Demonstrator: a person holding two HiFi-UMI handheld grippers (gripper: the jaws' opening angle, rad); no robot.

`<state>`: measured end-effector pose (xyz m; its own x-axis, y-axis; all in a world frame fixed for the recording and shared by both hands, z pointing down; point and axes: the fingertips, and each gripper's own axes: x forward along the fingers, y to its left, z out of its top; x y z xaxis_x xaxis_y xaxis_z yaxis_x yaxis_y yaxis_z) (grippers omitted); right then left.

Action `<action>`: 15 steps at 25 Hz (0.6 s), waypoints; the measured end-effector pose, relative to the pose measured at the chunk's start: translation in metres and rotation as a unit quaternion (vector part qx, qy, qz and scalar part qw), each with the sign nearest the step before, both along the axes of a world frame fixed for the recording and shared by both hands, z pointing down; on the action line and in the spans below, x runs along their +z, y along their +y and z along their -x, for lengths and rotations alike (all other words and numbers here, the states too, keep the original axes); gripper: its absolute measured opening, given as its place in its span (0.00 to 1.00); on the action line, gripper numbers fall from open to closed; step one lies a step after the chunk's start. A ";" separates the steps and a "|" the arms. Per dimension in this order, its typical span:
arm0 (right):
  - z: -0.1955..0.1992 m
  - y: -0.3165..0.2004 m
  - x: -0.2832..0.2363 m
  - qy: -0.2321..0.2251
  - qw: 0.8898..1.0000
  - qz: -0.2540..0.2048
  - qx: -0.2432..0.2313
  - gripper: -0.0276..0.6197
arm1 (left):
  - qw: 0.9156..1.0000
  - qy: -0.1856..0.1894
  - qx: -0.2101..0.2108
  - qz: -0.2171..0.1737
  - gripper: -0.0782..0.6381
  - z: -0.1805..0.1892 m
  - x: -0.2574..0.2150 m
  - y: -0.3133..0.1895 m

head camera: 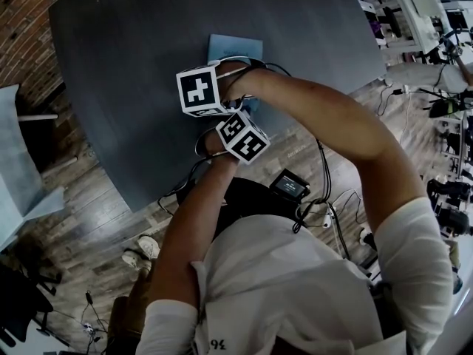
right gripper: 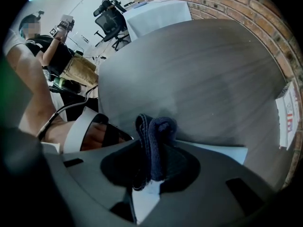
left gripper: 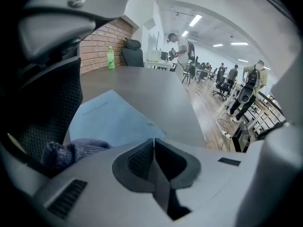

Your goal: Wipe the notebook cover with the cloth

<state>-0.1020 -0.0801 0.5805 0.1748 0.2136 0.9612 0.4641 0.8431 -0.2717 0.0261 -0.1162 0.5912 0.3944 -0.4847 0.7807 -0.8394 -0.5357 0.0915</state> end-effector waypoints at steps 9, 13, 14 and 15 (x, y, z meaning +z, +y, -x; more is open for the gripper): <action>-0.003 0.008 -0.001 0.008 1.000 0.011 0.003 0.21 | 1.000 -0.021 0.020 -0.013 0.13 -0.003 0.000 0.002; -0.003 0.015 -0.004 0.006 1.000 0.027 0.001 0.21 | 0.999 -0.027 0.024 -0.020 0.13 -0.003 0.000 0.003; -0.002 0.017 -0.006 0.002 0.999 0.037 0.005 0.21 | 0.999 -0.030 0.029 -0.021 0.13 -0.004 0.000 0.005; 0.000 0.019 -0.009 -0.004 0.999 0.047 0.011 0.21 | 0.999 -0.031 0.036 -0.021 0.13 -0.005 0.000 0.008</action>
